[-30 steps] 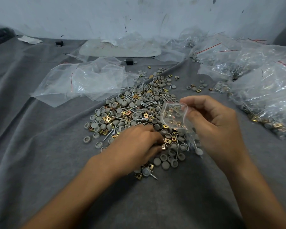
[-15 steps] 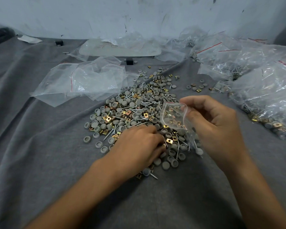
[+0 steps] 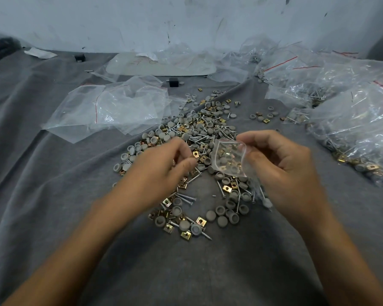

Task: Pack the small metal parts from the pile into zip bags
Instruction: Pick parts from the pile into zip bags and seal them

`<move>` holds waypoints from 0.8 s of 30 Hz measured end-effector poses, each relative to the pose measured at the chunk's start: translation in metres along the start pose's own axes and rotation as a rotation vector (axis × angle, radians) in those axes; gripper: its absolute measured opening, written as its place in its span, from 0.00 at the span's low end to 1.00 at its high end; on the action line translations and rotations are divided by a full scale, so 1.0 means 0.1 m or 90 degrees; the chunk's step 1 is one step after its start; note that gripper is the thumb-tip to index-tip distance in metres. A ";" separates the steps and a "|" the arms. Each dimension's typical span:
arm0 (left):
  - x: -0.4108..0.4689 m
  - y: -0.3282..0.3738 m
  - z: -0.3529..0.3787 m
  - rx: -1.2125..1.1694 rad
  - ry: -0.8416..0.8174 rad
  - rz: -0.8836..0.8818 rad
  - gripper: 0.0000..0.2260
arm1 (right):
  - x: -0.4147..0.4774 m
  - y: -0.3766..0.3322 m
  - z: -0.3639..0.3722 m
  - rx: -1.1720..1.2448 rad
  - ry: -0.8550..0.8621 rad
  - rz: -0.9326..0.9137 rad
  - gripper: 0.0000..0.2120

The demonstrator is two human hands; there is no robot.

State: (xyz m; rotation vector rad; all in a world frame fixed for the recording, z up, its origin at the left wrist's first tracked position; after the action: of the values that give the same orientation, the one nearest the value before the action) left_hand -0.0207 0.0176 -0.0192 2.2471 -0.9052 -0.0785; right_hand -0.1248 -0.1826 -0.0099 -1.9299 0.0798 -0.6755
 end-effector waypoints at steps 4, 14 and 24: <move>0.04 -0.03 -0.10 -0.149 0.058 -0.003 0.04 | -0.02 -0.02 0.07 -0.015 -0.032 0.003 0.14; 0.04 0.11 -0.05 -0.267 0.011 0.049 0.04 | -0.04 -0.04 0.12 -0.043 -0.051 0.003 0.12; 0.02 0.22 0.00 -0.258 0.004 0.041 0.10 | -0.05 -0.03 0.11 -0.052 -0.060 -0.007 0.12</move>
State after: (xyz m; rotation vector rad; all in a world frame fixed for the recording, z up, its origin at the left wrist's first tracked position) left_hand -0.0321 0.0052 -0.0054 1.8408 -0.8699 -0.2061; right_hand -0.1245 -0.1703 -0.0125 -2.0391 0.0392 -0.5958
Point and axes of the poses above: each hand's wrist, its own x-axis towards the middle knuckle, its own z-axis out of the palm, y = z × x, the point moved 1 cm from there along x, towards the middle knuckle, and after that the axes turned 1 degree about -x, right-handed, at the moved point
